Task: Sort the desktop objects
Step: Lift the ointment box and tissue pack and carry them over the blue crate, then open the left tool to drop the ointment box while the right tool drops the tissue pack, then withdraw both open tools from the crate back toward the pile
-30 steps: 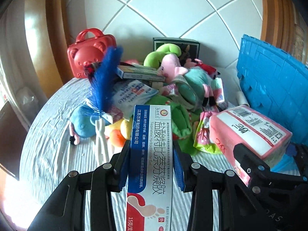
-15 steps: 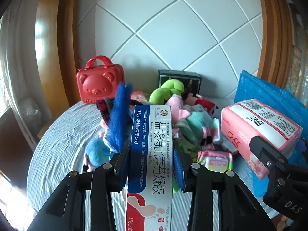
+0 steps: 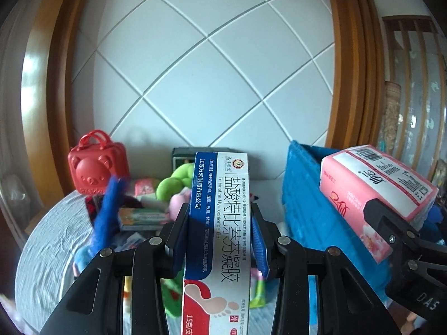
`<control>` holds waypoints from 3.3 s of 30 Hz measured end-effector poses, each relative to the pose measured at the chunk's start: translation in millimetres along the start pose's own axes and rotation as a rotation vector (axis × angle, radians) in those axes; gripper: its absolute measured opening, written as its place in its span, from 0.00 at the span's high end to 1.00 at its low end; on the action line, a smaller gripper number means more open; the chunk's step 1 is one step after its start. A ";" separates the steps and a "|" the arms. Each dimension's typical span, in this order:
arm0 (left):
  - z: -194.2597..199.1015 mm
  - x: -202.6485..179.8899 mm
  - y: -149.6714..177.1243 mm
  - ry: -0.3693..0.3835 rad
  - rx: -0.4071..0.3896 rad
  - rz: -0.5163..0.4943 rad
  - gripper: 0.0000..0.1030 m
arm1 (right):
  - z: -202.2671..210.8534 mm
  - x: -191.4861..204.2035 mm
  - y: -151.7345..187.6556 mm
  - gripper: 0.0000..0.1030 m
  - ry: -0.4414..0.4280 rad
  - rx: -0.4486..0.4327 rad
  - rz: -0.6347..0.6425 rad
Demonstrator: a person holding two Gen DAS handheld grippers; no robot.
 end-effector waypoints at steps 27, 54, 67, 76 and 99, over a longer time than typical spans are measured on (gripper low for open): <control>-82.8 -294.1 -45.2 0.167 0.194 -0.190 0.61 | -23.8 -325.2 -36.3 0.08 0.203 0.062 -0.143; -80.5 -284.4 -48.3 0.132 0.170 -0.163 0.21 | -35.8 -334.3 -30.6 0.00 0.216 0.097 -0.161; -64.5 -261.7 -42.9 0.099 0.152 -0.126 0.19 | -33.1 -338.0 -30.4 0.00 0.225 0.081 -0.189; -35.7 -152.9 -20.5 -0.050 0.161 -0.034 0.16 | -31.8 -297.3 -27.7 0.00 0.173 0.081 -0.214; 19.8 187.0 142.2 -0.327 0.394 0.111 0.16 | -58.5 110.8 94.9 0.00 -0.220 0.286 0.025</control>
Point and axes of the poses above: each gripper's, at about its wrist camera, not at the fingertips, and z roughly against the way its jaws point, x to its left, y to its underside, the point moved 10 cm from there along -z, roughly the way its jaws point, and after that the axes turned 14 degrees about -z, right-handed, at the moved point
